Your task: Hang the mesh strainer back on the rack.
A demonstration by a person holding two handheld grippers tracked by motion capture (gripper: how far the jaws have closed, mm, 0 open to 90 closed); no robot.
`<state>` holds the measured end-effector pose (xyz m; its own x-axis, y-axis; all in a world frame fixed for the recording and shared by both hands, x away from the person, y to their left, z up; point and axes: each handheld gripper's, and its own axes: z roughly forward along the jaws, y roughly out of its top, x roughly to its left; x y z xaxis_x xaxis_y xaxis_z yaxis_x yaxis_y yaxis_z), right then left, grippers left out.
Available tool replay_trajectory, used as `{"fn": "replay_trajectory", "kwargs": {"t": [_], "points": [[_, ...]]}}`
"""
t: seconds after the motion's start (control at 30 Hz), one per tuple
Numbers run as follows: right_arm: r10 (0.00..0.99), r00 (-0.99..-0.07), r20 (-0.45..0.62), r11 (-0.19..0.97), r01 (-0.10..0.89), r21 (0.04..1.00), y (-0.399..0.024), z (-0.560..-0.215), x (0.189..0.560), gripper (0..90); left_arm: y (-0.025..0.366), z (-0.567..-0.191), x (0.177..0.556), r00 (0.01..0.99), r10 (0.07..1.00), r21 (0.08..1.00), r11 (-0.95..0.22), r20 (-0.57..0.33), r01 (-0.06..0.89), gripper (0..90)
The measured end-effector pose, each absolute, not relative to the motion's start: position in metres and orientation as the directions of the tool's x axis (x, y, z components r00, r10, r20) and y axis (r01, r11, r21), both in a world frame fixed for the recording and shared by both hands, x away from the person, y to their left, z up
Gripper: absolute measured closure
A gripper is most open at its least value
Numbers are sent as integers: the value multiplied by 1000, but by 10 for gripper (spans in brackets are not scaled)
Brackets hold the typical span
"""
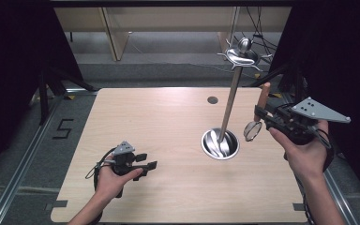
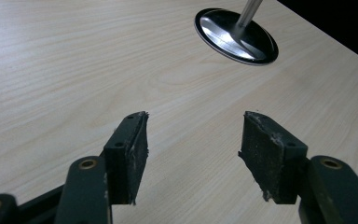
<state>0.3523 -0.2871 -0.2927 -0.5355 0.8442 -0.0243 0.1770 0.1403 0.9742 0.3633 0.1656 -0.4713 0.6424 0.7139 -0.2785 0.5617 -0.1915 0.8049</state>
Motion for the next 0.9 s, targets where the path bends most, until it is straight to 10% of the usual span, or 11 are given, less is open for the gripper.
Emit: {"fn": "replay_trajectory", "kwargs": {"t": [0.9], "points": [[851,-524,-39,139,152,979,-285,-282,356,684,166,-471,363,645,711,806,-190,-281,561,403]]}}
